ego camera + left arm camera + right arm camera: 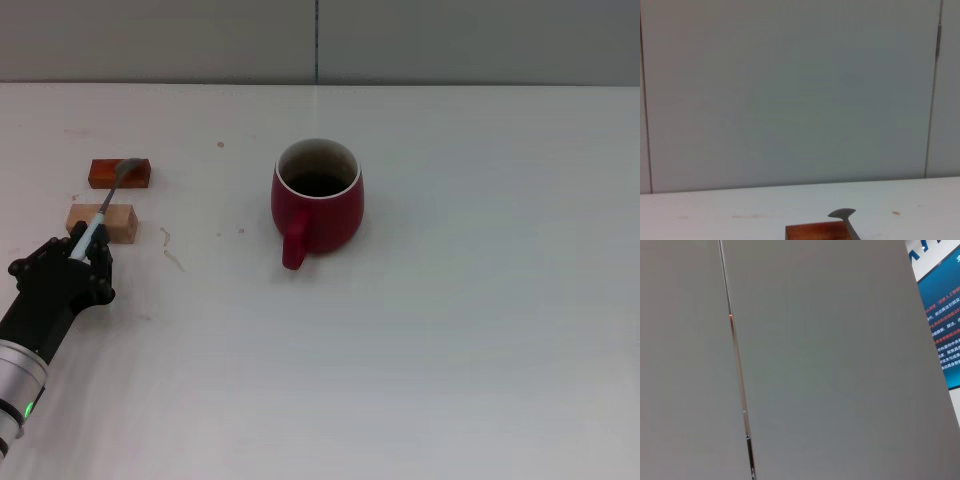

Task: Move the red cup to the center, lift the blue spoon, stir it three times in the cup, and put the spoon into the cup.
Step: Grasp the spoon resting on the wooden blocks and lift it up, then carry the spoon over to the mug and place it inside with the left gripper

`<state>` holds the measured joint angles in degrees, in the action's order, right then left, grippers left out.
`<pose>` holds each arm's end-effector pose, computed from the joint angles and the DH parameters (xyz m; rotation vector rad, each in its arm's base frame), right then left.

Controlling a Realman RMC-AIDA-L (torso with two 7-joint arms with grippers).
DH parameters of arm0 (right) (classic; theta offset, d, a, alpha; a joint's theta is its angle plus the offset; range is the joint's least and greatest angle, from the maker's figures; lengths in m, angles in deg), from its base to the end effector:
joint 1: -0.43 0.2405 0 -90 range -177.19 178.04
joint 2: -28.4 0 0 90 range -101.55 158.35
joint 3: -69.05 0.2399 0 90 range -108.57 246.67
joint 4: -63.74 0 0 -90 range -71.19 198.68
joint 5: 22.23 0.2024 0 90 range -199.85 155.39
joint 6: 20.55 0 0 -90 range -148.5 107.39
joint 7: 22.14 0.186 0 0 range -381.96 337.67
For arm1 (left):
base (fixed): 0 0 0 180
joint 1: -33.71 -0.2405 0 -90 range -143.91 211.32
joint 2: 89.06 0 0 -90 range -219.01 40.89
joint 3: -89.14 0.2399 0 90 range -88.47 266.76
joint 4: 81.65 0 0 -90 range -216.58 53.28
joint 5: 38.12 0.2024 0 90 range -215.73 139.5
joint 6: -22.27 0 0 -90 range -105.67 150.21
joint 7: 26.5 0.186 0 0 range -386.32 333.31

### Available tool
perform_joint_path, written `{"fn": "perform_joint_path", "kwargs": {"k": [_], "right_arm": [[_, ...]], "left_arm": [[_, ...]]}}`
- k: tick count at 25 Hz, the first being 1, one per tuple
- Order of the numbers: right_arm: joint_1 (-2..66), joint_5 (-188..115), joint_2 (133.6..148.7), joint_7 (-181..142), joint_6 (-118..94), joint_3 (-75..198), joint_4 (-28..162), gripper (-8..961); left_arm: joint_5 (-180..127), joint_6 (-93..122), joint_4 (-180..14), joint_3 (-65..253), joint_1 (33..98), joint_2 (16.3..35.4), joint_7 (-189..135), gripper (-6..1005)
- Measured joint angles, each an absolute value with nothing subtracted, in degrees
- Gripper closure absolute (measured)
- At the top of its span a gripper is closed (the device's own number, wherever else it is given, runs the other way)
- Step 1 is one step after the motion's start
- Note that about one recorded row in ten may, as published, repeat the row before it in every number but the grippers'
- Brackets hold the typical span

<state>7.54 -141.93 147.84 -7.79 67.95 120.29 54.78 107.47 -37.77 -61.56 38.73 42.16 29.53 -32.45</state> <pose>0.3712 0.2451 0.0715 -1.1192 0.5672 0.7785 -0.3404 0.2855 -0.0502 -1.7293 -0.6762 -0.5568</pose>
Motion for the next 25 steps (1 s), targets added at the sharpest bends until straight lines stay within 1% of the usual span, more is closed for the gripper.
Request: {"fn": "perform_joint_path", "kwargs": {"k": [2, 4, 5, 7, 8, 9, 10, 13, 14, 15, 16, 18, 19, 20, 21, 23, 24, 25], "right_arm": [[7.51, -141.93, 147.84, -7.8, 68.0, 120.29, 54.78, 144], [7.46, -141.93, 147.81, -7.81, 68.08, 120.29, 54.78, 144], [7.46, -141.93, 147.81, -7.81, 68.08, 120.29, 54.78, 144], [7.47, -141.93, 147.77, -7.81, 68.3, 120.29, 54.78, 144], [7.48, -141.93, 147.76, -7.77, 68.43, 120.29, 54.78, 144], [7.48, -141.93, 147.75, -7.59, 68.77, 120.29, 54.82, 144], [7.44, -141.93, 147.75, -7.54, 68.88, 120.29, 54.84, 144], [7.35, -141.93, 147.75, -7.46, 69.15, 120.29, 54.89, 144], [7.33, -141.93, 147.75, -7.46, 69.34, 120.29, 54.95, 144], [7.33, -141.93, 147.75, -7.46, 69.34, 120.29, 54.95, 144], [7.33, -141.93, 147.75, -7.45, 69.41, 120.29, 54.96, 144], [7.33, -141.93, 147.75, -7.44, 69.45, 120.29, 54.94, 144], [7.34, -141.93, 147.75, -7.44, 69.46, 120.29, 54.92, 144], [7.35, -141.93, 147.75, -7.44, 69.47, 120.29, 54.89, 144], [7.38, -141.93, 147.75, -7.43, 69.47, 120.29, 54.88, 144], [7.48, -141.93, 147.75, -7.42, 69.47, 120.29, 54.85, 144], [7.54, -141.93, 147.75, -7.41, 69.47, 120.29, 54.83, 144], [7.6, -141.93, 147.75, -7.4, 69.47, 120.29, 54.82, 144]], "left_arm": [[107.68, -38.65, -60.99, 38.95, 42.07, 29.36, -32.27, 823], [108.61, -39.31, -58.27, 39.21, 41.69, 28.59, -30.4, 822], [108.61, -39.31, -58.27, 39.21, 41.69, 28.59, -30.4, 821], [109.94, -38.75, -55.39, 39.13, 41.4, 27.37, -29.35, 820], [110.51, -37.96, -53.47, 38.96, 41.16, 26.45, -29.2, 819], [111.78, -33.13, -46.68, 38.76, 39.95, 23.58, -29.18, 819], [111.78, -33.13, -46.68, 38.76, 39.95, 23.58, -29.18, 818], [113.21, -24.2, -36.69, 37.38, 38.23, 19.59, -28.35, 816], [116.71, -19.38, -30.91, 35.27, 37.26, 17.69, -28.26, 815], [118.71, -17.09, -28.27, 34.21, 36.74, 16.97, -28.52, 815], [118.71, -17.09, -28.27, 34.21, 36.74, 16.97, -28.52, 814], [123.46, -10.09, -21.02, 31.47, 35.18, 15.26, -30.12, 813], [126.21, -3.37, -14.87, 29.88, 34.07, 13.97, -31.17, 812], [127.08, 0.05, -11.6, 29.36, 33.56, 13.25, -31.35, 811], [127.08, 0.05, -11.6, 29.36, 33.56, 13.25, -31.35, 811], [127.35, 6.13, -5.97, 29.12, 33.13, 11.59, -31.02, 809], [127.35, 12.25, -0.56, 29.05, 33.11, 10.04, -30.67, 808], [127.34, 16.19, 2.56, 28.91, 33.22, 9.41, -30.0, 808]]}}
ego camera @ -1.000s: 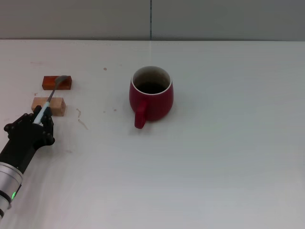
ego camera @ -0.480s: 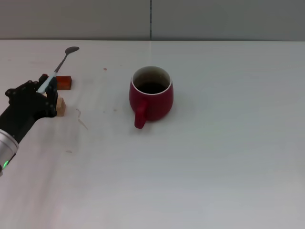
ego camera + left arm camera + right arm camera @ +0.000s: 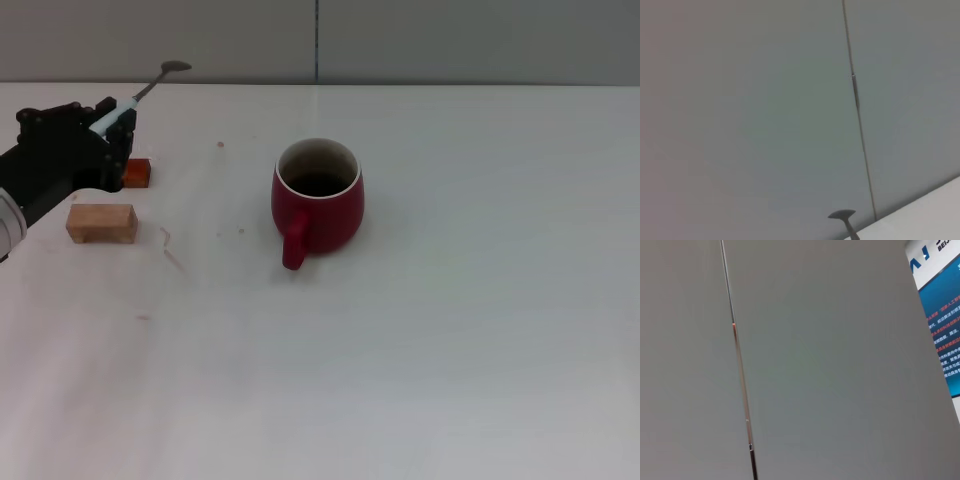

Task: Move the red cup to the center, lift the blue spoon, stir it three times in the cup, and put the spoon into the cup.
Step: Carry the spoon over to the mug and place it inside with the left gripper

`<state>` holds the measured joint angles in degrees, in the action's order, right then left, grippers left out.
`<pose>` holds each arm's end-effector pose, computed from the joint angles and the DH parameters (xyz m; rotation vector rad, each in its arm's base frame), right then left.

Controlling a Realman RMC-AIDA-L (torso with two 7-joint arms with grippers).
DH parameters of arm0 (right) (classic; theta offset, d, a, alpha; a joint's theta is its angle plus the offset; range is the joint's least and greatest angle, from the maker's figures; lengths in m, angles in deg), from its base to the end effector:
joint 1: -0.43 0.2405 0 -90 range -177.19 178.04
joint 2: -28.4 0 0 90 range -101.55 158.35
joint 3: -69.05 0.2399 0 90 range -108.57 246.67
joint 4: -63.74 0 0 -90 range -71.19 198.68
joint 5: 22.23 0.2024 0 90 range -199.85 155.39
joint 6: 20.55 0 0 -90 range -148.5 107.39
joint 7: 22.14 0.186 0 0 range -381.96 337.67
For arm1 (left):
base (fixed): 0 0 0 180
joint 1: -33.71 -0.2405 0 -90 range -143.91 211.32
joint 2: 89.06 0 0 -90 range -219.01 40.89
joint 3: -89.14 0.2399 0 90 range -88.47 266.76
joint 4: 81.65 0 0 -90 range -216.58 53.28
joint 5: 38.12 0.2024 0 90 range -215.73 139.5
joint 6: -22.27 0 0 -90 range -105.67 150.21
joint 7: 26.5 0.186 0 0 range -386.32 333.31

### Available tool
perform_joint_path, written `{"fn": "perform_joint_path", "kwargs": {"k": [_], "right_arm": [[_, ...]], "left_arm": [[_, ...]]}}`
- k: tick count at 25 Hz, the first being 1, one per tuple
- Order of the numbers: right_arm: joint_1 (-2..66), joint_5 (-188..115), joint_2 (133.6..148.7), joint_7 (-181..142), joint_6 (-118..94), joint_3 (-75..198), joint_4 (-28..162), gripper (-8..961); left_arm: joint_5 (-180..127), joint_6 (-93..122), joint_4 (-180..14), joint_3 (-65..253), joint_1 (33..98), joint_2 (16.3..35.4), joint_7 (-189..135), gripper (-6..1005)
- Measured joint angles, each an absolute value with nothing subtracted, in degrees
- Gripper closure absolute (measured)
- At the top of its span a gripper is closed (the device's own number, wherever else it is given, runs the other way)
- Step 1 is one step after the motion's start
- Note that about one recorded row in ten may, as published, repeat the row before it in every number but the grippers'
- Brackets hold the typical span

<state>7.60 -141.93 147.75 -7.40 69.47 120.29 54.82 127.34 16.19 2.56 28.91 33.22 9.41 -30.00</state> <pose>0.3674 0.2444 0.0750 -1.1133 0.5455 0.7994 -0.2324 0.3367 0.0162 -2.0319 -0.4220 -0.3418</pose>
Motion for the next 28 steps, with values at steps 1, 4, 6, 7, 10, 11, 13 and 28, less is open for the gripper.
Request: {"fn": "perform_joint_path", "kwargs": {"k": [1, 4, 6, 7, 10, 11, 13, 28], "right_arm": [[7.64, -141.93, 147.75, -7.4, 69.47, 120.29, 54.82, 144], [7.72, -141.93, 147.75, -7.38, 69.47, 120.29, 54.78, 144], [7.72, -141.93, 147.75, -7.38, 69.47, 120.29, 54.78, 144], [7.72, -141.93, 147.75, -7.37, 69.47, 120.29, 54.78, 144], [7.72, -141.89, 147.75, -7.38, 69.45, 120.29, 54.78, 144], [7.71, -141.87, 147.75, -7.38, 69.44, 120.29, 54.77, 144], [7.68, -141.85, 147.75, -7.38, 69.44, 120.29, 54.78, 144], [7.25, -141.64, 147.84, -7.31, 69.37, 120.29, 54.86, 144]], "left_arm": [[127.34, 16.19, 2.56, 28.91, 33.22, 9.41, -30.0, 807], [127.3, 31.65, 12.79, 27.91, 34.1, 8.94, -23.27, 805], [127.2, 36.61, 15.45, 27.3, 34.39, 9.48, -20.47, 804], [127.07, 41.06, 18.05, 26.54, 34.73, 10.31, -17.48, 803], [125.52, 51.97, 23.57, 23.53, 35.33, 14.09, -6.66, 801], [124.3, 54.83, 24.89, 22.07, 35.37, 15.9, -2.22, 800], [120.88, 61.08, 27.15, 18.28, 35.45, 19.86, 7.62, 799], [107.3, 96.43, 30.88, -2.75, 51.14, 28.68, 30.03, 789]]}}
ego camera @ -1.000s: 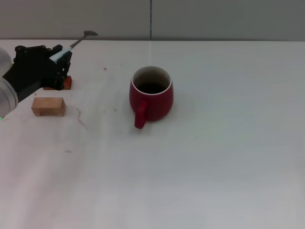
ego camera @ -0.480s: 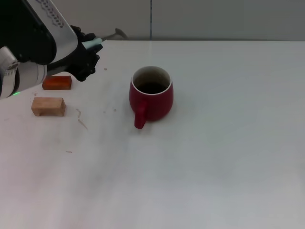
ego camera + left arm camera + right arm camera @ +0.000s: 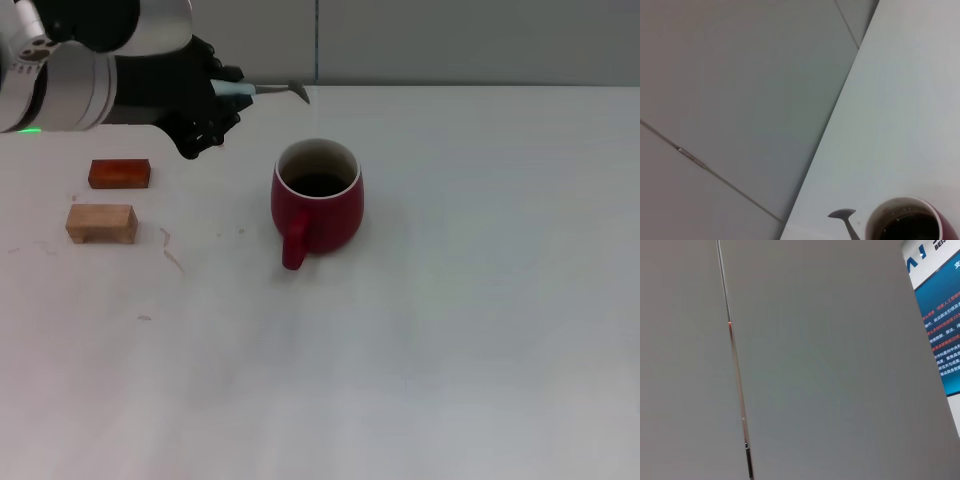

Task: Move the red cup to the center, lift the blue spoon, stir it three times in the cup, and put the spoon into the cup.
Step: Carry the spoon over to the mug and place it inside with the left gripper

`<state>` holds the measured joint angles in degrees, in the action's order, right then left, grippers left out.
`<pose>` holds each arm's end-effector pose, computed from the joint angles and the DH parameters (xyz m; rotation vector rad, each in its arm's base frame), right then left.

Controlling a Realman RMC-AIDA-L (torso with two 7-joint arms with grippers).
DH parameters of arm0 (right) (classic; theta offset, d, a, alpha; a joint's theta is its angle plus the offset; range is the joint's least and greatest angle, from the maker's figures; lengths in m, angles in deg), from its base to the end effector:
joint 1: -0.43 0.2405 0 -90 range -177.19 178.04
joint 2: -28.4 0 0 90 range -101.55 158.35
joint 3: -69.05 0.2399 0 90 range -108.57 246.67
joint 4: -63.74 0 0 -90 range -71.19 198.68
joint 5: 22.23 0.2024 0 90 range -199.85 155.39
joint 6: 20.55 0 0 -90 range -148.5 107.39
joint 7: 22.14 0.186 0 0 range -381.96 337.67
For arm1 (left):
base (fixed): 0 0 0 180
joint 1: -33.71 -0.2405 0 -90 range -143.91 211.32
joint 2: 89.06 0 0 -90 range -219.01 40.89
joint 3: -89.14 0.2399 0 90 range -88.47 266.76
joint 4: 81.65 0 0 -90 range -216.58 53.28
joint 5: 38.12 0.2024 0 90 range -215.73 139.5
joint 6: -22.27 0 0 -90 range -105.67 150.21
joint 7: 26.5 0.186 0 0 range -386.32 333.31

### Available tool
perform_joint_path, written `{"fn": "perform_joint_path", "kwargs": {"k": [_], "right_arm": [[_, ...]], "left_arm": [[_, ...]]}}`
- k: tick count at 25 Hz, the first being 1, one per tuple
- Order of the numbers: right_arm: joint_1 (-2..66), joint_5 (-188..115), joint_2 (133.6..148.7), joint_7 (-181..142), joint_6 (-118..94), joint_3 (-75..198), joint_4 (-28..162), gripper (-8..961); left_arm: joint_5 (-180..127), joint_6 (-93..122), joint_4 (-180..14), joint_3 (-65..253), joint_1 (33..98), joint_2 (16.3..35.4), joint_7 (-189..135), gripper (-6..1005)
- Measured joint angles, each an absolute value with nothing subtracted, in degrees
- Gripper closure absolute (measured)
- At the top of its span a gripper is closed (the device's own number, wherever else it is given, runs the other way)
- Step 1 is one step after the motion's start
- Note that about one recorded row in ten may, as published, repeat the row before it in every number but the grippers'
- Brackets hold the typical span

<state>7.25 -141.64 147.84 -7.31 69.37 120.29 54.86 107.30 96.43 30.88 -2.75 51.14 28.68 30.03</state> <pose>0.3696 0.2418 0.0749 -1.1059 0.5531 0.7936 -0.1068 0.3412 0.0293 -2.4409 0.0950 0.2060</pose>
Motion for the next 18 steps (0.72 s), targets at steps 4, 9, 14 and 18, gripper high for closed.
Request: {"fn": "perform_joint_path", "kwargs": {"k": [4, 9, 14, 18], "right_arm": [[7.18, -141.58, 147.84, -7.3, 69.38, 120.29, 54.97, 144], [7.19, -141.58, 147.84, -7.29, 69.42, 120.29, 54.85, 144], [7.19, -141.65, 147.84, -7.29, 69.46, 120.29, 54.85, 144], [7.08, -141.65, 147.84, -7.29, 69.69, 120.29, 54.86, 144]], "left_arm": [[109.12, 102.27, 30.64, -3.16, 54.44, 28.65, 30.0, 786], [111.3, 105.97, 29.71, -2.25, 56.82, 28.83, 29.95, 783], [111.41, 106.52, 28.2, -0.9, 57.73, 28.85, 29.99, 779], [111.41, 106.37, 25.76, -0.22, 58.85, 28.88, 30.01, 777]]}}
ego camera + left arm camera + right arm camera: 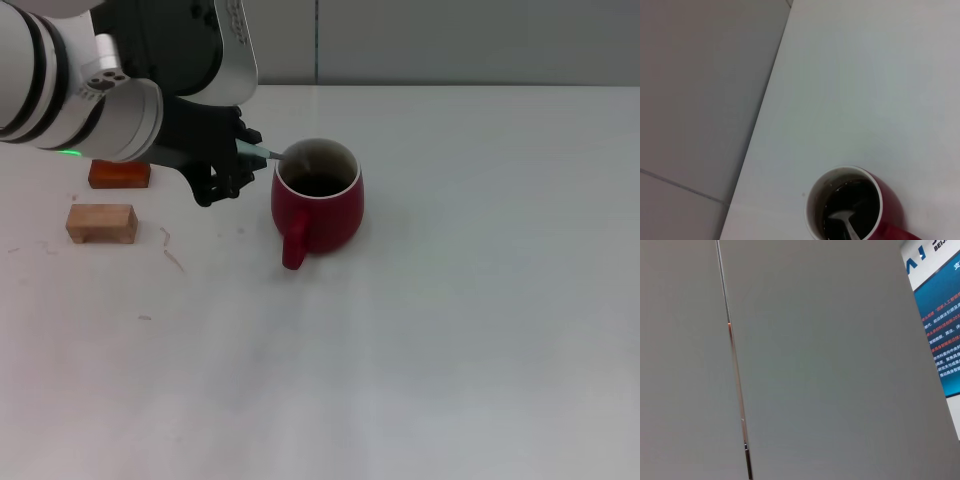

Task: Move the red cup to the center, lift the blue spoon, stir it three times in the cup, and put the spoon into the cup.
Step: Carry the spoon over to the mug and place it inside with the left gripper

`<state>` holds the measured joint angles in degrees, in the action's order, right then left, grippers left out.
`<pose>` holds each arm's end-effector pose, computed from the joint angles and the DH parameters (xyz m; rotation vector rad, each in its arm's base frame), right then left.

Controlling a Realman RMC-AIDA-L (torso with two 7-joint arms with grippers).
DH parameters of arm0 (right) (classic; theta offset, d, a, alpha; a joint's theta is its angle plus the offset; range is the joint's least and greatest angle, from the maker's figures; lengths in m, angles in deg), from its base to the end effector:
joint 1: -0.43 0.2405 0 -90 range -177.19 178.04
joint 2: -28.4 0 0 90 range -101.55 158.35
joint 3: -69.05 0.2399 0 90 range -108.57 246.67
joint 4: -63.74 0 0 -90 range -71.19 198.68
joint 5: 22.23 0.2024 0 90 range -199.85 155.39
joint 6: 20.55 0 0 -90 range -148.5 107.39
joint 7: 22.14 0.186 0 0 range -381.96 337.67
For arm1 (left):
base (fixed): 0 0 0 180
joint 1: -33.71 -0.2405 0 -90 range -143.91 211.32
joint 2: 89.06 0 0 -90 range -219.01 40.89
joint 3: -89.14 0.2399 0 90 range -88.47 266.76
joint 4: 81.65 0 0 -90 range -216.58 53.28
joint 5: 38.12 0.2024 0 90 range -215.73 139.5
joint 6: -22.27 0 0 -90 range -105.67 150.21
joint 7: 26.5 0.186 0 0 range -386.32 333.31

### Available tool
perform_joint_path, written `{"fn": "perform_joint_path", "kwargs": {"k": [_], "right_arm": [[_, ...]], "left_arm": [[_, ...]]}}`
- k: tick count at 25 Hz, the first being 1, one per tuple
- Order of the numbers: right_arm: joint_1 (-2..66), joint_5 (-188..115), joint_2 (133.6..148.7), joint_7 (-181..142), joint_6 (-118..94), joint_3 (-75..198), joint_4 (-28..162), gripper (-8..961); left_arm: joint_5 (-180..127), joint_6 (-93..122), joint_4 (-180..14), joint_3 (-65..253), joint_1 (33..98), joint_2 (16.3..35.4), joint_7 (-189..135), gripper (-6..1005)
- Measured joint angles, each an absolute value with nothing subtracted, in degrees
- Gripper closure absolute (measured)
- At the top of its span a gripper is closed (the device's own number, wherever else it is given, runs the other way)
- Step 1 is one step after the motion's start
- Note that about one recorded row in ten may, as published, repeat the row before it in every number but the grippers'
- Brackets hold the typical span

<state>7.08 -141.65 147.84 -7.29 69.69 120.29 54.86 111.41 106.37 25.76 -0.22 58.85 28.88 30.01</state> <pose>0.3695 0.2405 0.0754 -1.1039 0.5498 0.7946 -0.1099 0.3366 0.0024 -2.5796 0.1564 0.4210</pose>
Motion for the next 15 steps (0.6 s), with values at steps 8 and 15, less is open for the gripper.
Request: {"fn": "perform_joint_path", "kwargs": {"k": [8, 15], "right_arm": [[6.25, -141.7, 147.84, -7.29, 70.63, 120.29, 54.8, 144], [5.74, -141.69, 147.84, -7.29, 71.35, 120.29, 54.77, 144]], "left_arm": [[111.48, 102.67, 17.62, -0.23, 61.78, 28.89, 31.39, 771], [111.64, 99.77, 10.8, -0.19, 64.95, 28.89, 32.03, 767]]}}
